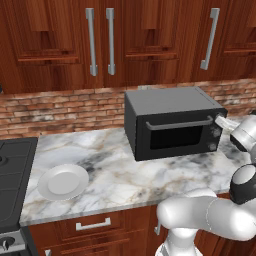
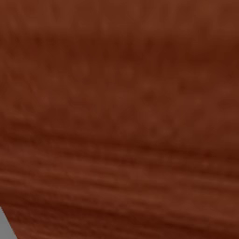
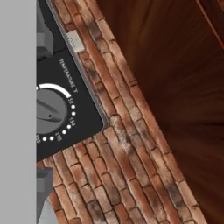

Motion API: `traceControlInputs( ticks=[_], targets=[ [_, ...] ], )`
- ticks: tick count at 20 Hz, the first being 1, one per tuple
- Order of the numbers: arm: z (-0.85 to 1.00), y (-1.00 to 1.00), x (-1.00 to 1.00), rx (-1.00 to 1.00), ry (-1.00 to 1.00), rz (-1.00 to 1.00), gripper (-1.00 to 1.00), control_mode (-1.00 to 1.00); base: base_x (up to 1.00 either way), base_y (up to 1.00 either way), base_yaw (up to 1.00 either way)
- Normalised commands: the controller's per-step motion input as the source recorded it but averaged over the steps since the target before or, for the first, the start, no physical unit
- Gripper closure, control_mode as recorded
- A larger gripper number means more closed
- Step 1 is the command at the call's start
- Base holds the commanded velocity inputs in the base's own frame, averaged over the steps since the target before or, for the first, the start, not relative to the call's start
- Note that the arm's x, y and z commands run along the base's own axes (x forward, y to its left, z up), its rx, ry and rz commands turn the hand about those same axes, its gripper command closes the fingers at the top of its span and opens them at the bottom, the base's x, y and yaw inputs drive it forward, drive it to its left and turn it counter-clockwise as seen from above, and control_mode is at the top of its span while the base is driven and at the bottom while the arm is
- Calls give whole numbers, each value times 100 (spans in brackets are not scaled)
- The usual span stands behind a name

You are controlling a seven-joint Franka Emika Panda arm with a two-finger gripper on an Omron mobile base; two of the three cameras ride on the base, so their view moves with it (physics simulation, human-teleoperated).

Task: Pull the toaster oven rack outwards. Pick up the baguette from the plate and place it on the toaster oven rack. Close the toaster oven door fully and set the temperature to the lowest setting.

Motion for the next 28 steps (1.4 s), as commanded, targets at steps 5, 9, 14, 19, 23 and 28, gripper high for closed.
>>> traceControlInputs(
  ticks=[5, 9, 14, 19, 23, 28],
  targets=[
    [0, -5, -7, 20, 0, -2, -100, -100, 0, 0, 0],
    [0, 0, -4, 10, 0, -4, -100, -100, 0, 0, 0],
    [0, 0, -9, 21, 0, -2, -100, -100, 0, 0, 0],
    [-6, 1, -13, 16, 2, 0, -100, -100, 0, 0, 0],
    [1, 13, -1, 20, 9, 0, -100, -100, 0, 0, 0],
    [28, 2, 0, 6, 0, 0, -100, -100, 0, 0, 0]
  ],
)
